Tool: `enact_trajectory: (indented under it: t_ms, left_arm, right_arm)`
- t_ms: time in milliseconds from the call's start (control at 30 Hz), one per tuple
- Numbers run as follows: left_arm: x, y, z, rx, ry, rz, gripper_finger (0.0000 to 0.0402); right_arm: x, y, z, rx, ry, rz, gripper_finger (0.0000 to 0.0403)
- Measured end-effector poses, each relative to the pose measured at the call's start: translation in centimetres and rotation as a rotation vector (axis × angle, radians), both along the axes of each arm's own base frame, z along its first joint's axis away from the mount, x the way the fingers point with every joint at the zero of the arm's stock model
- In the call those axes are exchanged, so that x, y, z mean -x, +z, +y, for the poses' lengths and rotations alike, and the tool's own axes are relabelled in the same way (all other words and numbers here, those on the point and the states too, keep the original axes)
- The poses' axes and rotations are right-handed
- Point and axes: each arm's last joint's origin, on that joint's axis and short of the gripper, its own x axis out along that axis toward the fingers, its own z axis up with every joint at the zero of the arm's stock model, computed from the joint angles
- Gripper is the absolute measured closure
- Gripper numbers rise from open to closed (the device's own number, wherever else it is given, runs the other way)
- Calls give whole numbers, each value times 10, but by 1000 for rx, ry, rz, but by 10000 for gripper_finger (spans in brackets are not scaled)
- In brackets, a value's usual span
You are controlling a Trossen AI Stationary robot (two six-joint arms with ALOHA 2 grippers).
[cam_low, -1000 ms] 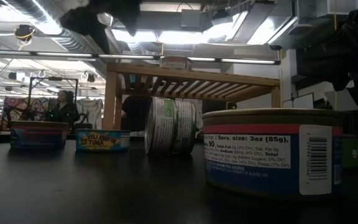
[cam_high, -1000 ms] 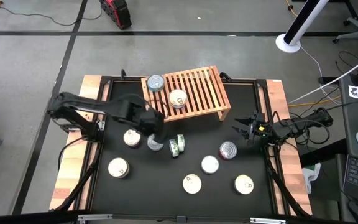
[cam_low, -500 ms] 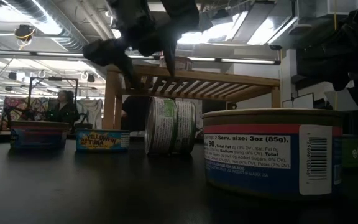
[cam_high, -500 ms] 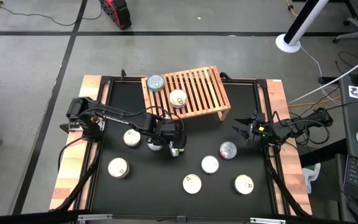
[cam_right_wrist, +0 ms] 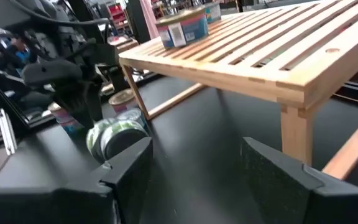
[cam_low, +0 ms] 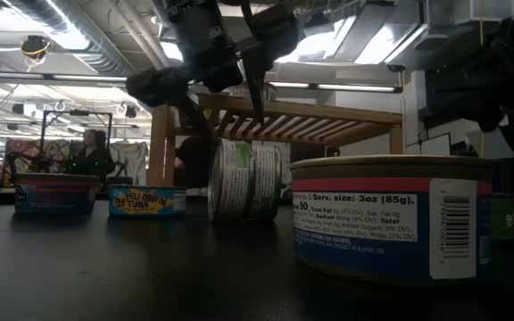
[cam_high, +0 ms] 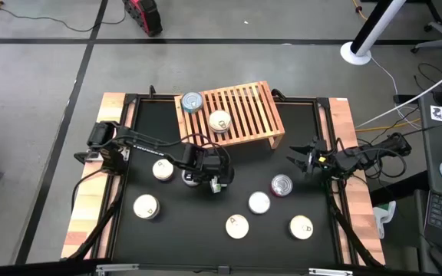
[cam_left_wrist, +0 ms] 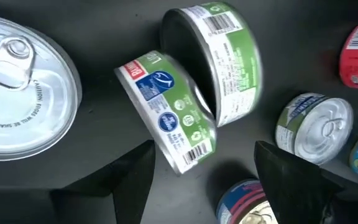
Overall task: Stack canned seafood by type on shelf
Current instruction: Put the green and white tuna can on the shelf
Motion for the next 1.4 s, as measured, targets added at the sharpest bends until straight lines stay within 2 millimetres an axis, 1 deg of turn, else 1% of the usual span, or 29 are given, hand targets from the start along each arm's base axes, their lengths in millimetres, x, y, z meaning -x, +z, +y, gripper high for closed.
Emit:
enact_trajectory:
  t_ms: [133, 333, 600, 833, 1000, 1233, 1300, 1400]
  left_arm:
    - [-2, -9, -2, -3, -5, 26, 137]
    - [-4, -16, -5, -8, -28, 51, 137]
    - [-3, -16, -6, -37, -110, 51, 137]
    - [1, -22, -6, -40, -101, 118, 137]
    - [0, -23, -5, -51, -103, 120, 137]
    - [0, -25, -3, -151, -105, 123, 137]
    - [0, -24, -2, -175, -100, 121, 143]
    - [0, -24, -2, -185, -105, 121, 164]
  right_arm:
    - [1, -3, 0, 12, 0, 31, 160]
    - [1, -4, 0, 16, 0, 40, 160]
    - [1, -4, 0, 16, 0, 39, 160]
    - [1, -4, 0, 16, 0, 39, 160]
    - [1, -4, 0, 16, 0, 39, 160]
    - [1, -4, 0, 16, 0, 39, 160]
    - [1, -4, 0, 16, 0, 39, 160]
    - [1, -4, 0, 16, 0, 39, 160]
